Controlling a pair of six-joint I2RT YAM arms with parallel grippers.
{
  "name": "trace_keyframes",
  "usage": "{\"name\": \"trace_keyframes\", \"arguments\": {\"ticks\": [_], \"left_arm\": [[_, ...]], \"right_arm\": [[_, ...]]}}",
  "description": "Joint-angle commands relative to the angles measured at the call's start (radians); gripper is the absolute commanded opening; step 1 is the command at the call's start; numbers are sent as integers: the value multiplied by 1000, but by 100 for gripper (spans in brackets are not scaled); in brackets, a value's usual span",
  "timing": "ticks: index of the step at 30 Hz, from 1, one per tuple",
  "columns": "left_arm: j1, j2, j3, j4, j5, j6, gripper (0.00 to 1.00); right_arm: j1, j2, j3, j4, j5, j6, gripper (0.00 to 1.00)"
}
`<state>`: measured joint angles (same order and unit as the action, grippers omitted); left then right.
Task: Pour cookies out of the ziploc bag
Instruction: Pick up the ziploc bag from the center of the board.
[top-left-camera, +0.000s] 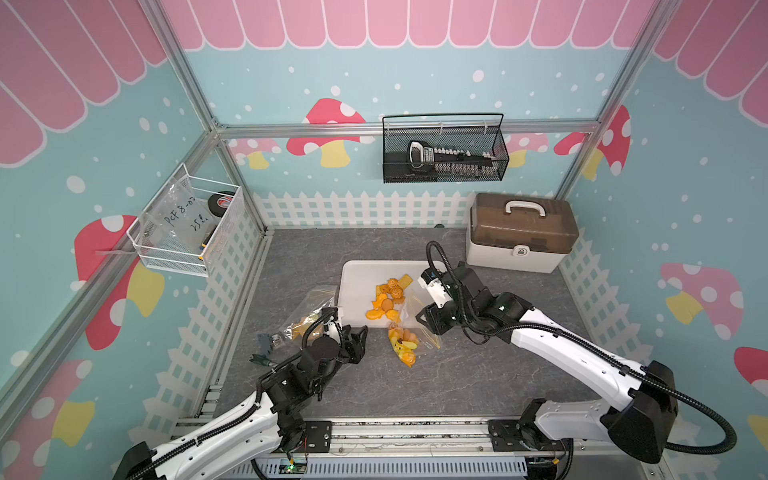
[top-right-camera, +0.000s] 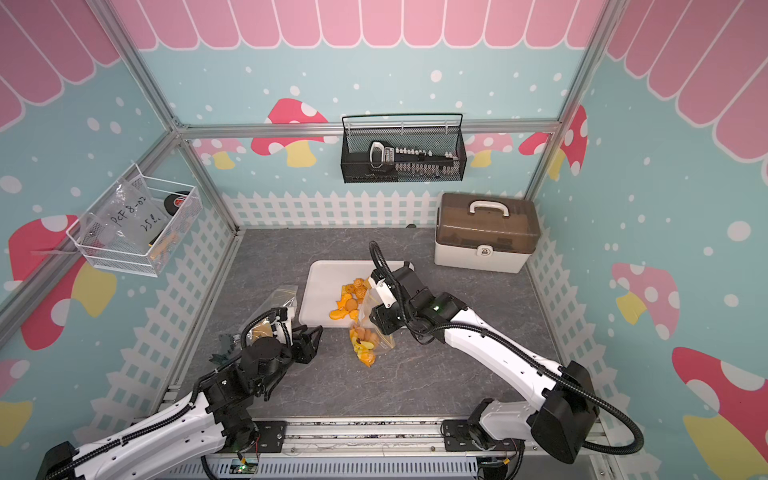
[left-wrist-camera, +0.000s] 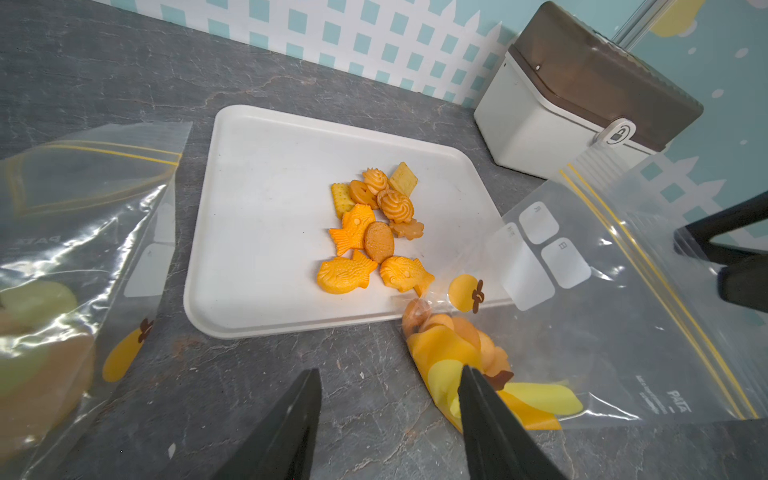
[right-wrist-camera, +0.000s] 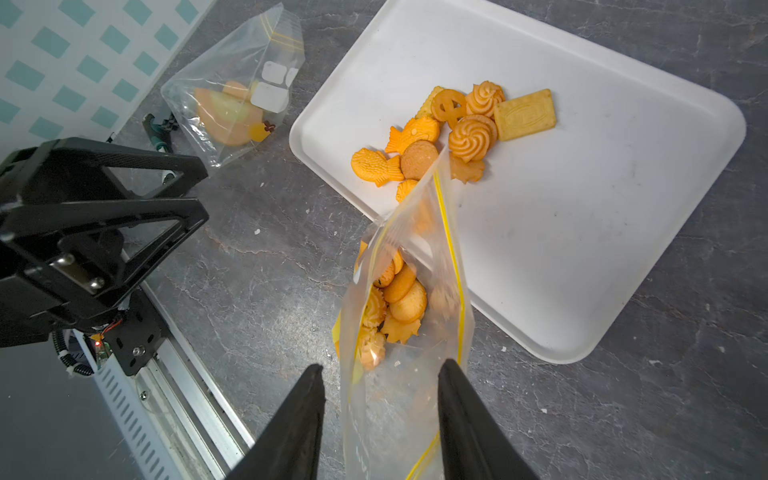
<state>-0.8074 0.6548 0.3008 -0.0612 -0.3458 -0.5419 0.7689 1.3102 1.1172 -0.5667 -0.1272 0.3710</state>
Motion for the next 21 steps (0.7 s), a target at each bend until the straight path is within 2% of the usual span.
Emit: {"name": "trace_keyframes", "arguments": {"ticks": [1,7,13,18,21], "left_arm": [[16,-8,6,23,12,-10,58],[43,-14,-1,24,53,-18,58],[52,-14,-2,25,67,-18,58],[56,-12,0,26,73,-18,58],[57,-7,3,25,77,-17,58]], "right_arm": [[12,30,46,16,17,-3,44],[26,82,88,26,14,-3,41],[30,151,136,8,55,-9,34],[37,194,173,-17,87,-17,19],[42,204,191,-15,70,-20,3]]}}
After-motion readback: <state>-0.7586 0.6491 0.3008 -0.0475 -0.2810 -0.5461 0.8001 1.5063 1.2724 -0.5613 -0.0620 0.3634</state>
